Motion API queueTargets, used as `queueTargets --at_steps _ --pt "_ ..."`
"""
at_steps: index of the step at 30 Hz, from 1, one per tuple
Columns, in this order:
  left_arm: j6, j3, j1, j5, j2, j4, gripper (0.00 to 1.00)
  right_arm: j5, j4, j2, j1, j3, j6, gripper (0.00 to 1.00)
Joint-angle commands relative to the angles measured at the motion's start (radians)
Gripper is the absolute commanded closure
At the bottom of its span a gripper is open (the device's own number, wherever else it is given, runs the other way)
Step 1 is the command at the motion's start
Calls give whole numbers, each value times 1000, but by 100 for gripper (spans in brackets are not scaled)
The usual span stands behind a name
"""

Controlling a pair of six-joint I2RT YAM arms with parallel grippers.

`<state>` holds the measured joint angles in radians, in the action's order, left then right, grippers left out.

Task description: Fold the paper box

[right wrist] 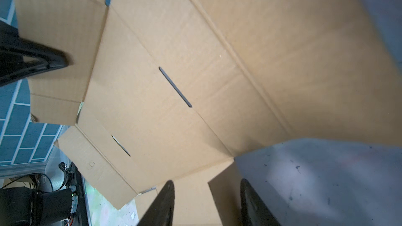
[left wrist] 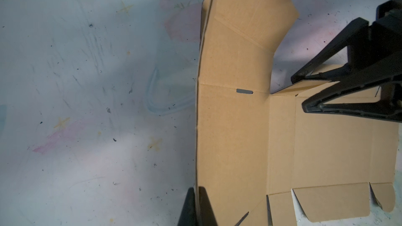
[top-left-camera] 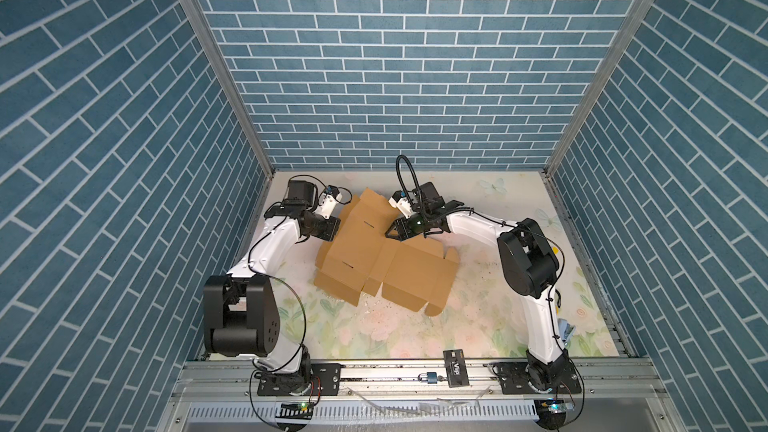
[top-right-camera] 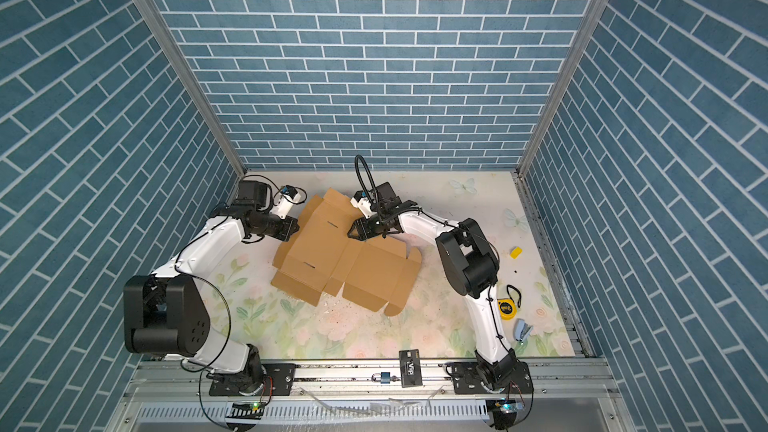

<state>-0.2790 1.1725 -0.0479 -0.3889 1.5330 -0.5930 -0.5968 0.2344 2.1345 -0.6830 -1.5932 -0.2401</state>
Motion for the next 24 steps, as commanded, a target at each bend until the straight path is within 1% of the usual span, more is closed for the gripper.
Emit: queueTargets --at_steps 1,5,9,12,15,19,24 --pt "-6 6 -10 -1 -10 -9 100 -15 -63 -65 -13 50 -36 51" --pt "1 30 -10 0 -16 -29 100 -17 -24 -60 -22 35 -59 52" --pt "2 20 -10 4 -17 -12 100 -16 -71 -78 -33 80 -49 51" --pt "3 21 -10 3 -27 -23 100 -8 -39 -65 -35 63 -66 51" --pt "-3 2 -10 8 -29 -6 100 -17 -92 -68 -43 97 -64 51" --pt "-3 19 -10 9 -28 -24 100 -6 -56 -48 -47 75 -69 52" --pt "-11 6 -10 27 -33 -12 100 3 -63 -54 -49 93 -41 53"
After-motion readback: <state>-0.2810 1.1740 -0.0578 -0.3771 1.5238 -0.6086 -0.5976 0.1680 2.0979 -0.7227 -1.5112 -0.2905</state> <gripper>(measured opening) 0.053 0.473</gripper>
